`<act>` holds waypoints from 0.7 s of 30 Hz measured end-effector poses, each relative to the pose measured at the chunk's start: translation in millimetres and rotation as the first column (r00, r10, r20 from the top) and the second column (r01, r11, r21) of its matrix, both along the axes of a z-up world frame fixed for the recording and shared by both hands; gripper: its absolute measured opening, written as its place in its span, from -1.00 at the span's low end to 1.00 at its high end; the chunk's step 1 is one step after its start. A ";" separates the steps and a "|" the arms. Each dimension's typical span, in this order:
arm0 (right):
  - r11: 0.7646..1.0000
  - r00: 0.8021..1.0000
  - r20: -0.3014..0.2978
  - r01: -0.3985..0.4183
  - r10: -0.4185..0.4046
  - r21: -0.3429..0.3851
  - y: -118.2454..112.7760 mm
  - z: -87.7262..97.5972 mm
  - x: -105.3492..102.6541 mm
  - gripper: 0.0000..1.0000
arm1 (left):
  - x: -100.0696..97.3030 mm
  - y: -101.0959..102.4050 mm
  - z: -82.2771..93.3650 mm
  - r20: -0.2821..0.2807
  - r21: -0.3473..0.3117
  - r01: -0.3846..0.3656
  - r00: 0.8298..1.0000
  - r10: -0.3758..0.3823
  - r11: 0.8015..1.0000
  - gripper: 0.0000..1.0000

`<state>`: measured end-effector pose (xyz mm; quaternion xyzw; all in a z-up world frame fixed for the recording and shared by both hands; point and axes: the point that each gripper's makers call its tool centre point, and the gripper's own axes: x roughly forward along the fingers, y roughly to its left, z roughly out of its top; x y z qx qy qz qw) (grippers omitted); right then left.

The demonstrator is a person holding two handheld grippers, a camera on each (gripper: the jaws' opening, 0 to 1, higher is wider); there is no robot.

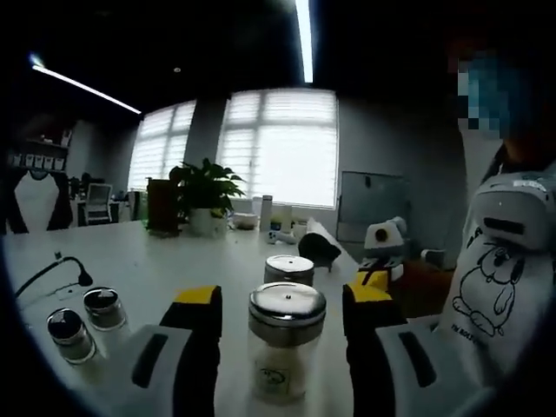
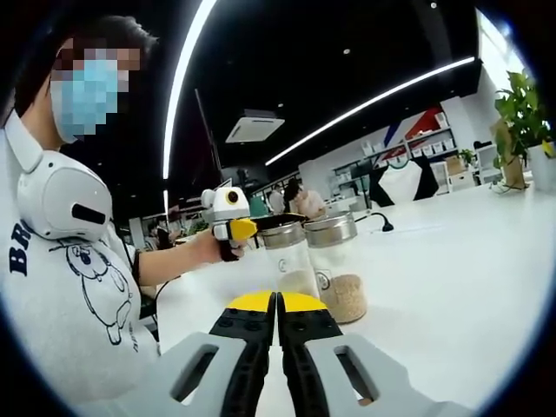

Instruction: Rotate the seasoning bottle until the label or dispensing opening points toward the visible target arrow and the bottle remains upright within the marked orientation range

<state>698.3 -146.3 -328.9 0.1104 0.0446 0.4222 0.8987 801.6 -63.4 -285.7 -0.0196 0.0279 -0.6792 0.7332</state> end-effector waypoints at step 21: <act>1.000 1.000 0.003 0.012 -0.012 0.005 -4.3 1.3 -1.1 -1.00 | -1.1 -3.1 -2.4 0.052 0.031 0.035 0.998 -0.036 0.999 -0.11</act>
